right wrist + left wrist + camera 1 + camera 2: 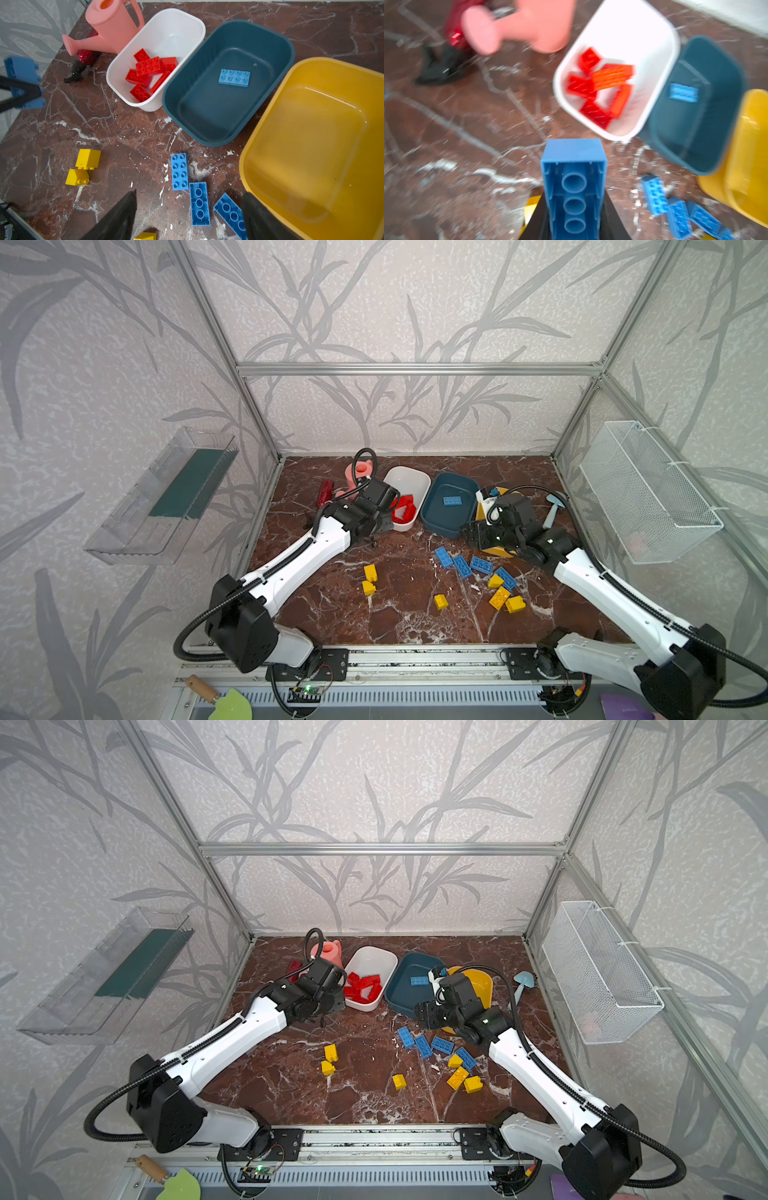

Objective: Sort the legos into containers by color

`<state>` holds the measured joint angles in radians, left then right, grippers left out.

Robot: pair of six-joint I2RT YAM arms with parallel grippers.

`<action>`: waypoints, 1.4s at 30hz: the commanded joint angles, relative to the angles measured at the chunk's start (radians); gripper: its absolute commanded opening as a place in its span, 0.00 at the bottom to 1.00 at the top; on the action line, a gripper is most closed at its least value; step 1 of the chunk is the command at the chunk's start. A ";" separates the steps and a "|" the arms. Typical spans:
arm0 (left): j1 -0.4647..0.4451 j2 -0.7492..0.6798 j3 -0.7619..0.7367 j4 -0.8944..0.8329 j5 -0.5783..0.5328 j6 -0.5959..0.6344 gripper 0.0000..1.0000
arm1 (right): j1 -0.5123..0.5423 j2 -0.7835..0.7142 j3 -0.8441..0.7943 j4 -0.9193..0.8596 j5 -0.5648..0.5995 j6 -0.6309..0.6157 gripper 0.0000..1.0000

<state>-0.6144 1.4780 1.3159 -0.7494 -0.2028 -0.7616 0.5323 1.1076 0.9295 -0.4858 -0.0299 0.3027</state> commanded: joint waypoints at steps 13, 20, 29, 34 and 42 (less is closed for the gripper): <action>-0.078 0.651 0.732 -0.083 0.303 0.165 0.16 | 0.035 -0.118 -0.167 -0.093 0.074 0.039 0.77; -0.076 0.872 0.977 -0.182 0.308 0.193 0.26 | 0.113 -0.062 -0.169 -0.079 0.110 0.042 0.78; -0.076 0.841 0.980 -0.175 0.275 0.206 0.64 | 0.213 -0.006 -0.152 -0.044 0.088 -0.009 0.87; -0.073 0.628 0.780 -0.080 0.274 0.184 0.92 | 0.224 0.090 -0.138 0.038 0.011 -0.036 0.89; -0.072 0.194 0.295 0.058 0.180 0.147 0.97 | 0.225 0.310 -0.008 0.081 0.019 -0.061 0.88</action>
<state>-0.6907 1.7699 1.7367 -0.7429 0.0364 -0.5953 0.7544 1.3750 0.8677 -0.4442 -0.0055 0.2630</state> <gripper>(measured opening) 0.963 0.883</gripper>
